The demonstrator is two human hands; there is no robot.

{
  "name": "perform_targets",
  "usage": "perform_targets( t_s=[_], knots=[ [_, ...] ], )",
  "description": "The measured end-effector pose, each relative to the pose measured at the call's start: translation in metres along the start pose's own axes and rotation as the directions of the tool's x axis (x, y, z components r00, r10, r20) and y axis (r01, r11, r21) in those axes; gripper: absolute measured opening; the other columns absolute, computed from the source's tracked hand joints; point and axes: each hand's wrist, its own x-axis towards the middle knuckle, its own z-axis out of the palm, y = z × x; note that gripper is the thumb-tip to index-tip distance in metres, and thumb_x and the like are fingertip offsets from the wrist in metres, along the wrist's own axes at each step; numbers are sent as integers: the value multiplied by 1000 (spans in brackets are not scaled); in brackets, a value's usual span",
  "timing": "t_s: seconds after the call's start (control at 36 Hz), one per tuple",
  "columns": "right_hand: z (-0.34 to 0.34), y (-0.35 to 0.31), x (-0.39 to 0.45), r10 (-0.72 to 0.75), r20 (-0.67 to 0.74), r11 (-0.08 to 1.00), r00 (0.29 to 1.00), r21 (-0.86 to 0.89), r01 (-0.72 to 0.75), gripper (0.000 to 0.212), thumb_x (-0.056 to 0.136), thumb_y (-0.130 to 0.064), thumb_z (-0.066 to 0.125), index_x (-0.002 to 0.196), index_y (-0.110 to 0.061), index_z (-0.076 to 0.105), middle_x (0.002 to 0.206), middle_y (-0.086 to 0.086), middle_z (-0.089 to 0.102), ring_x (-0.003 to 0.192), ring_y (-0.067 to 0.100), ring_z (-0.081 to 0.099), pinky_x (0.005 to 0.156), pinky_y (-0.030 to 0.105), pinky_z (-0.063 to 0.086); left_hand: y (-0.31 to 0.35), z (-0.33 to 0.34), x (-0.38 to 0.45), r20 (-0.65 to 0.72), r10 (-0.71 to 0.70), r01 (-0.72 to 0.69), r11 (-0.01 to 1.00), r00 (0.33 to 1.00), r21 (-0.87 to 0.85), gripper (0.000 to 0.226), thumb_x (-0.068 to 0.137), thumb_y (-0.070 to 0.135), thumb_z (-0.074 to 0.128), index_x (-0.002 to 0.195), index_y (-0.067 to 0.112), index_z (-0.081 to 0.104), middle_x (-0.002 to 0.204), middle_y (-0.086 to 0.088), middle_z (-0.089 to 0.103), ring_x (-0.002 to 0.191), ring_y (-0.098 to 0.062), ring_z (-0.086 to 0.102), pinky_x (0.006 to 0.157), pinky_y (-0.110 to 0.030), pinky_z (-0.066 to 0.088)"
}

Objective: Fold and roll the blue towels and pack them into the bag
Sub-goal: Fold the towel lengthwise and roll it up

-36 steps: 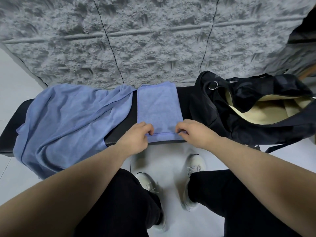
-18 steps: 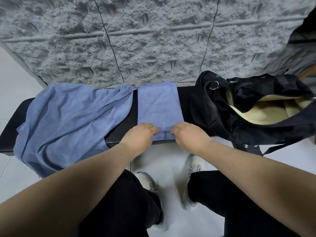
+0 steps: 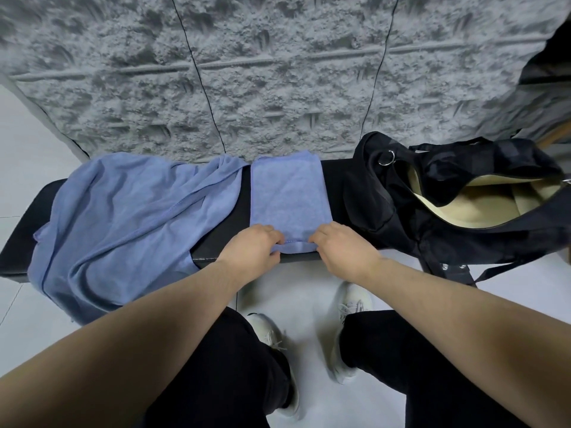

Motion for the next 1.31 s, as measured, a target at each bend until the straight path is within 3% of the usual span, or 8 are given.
perform_targets(
  t_s=[0.39, 0.5, 0.58, 0.81, 0.94, 1.06, 1.22, 1.31],
  knots=[
    [-12, 2, 1, 171, 194, 952, 966, 219, -212, 42, 93, -7, 44, 132, -16, 54, 125, 5, 56, 117, 25, 49, 97, 32, 41, -2, 5, -4, 54, -11, 18, 992, 998, -122, 29, 101, 14, 41, 121, 12, 61, 110, -5, 54, 100, -25, 53, 88, -31, 42],
    [-17, 6, 5, 224, 177, 898, 958, 344, -274, 30, 92, -10, 45, 120, -21, 50, 95, -2, 56, 91, 23, 55, 79, 35, 48, -7, 5, -1, 40, -12, 19, 984, 999, -176, 33, 102, 15, 42, 130, 13, 60, 115, -5, 56, 107, -23, 51, 98, -32, 40],
    [-19, 10, 7, 235, 147, 888, 961, 369, -273, 19, 91, -9, 46, 100, -25, 51, 91, -3, 55, 84, 20, 54, 75, 35, 48, -10, 5, 0, 19, -17, 20, 976, 1000, -217, 32, 101, 14, 44, 129, 12, 60, 112, -2, 55, 106, -22, 53, 95, -28, 40],
    [-14, 15, 13, 180, -18, 958, 984, 232, -171, 19, 93, -13, 55, 104, -20, 69, 107, -2, 58, 100, 21, 44, 89, 34, 37, -16, 5, 6, -97, -39, 10, 960, 995, -281, 18, 97, 16, 57, 113, 15, 65, 105, 4, 55, 95, -17, 56, 88, -29, 45],
    [-13, 12, 16, 83, -59, 987, 995, 142, -74, 25, 92, -5, 53, 110, -15, 67, 107, 1, 62, 92, 20, 46, 84, 34, 39, -14, 5, 8, -192, -5, -21, 991, 981, -133, 12, 94, 14, 61, 103, 14, 69, 103, -1, 59, 90, -24, 52, 82, -36, 45],
    [-10, 7, 18, 38, -85, 998, 996, 44, -34, 26, 75, 9, 62, 90, -9, 72, 88, 8, 65, 72, 25, 51, 63, 33, 36, -10, 5, 11, -174, 12, -26, 996, 985, -80, 18, 97, 14, 54, 106, 12, 70, 105, -3, 62, 94, -24, 55, 82, -29, 42],
    [-7, 3, 10, 16, -119, 1000, 993, 14, -14, 32, 65, -10, 73, 97, -6, 74, 86, 7, 67, 75, 30, 62, 65, 37, 52, -8, 4, 9, -114, 18, -17, 1000, 993, 7, 25, 84, 28, 49, 83, 14, 70, 81, -2, 63, 74, -25, 57, 70, -38, 49],
    [-5, 5, 12, 14, -104, 1000, 994, -24, -16, 36, 58, -3, 75, 94, -6, 73, 84, 8, 68, 72, 31, 63, 61, 37, 51, -5, 3, 9, -77, 29, -22, 996, 997, 87, 32, 85, 32, 61, 111, 16, 68, 103, -2, 65, 95, -26, 59, 83, -34, 44]
  ],
)
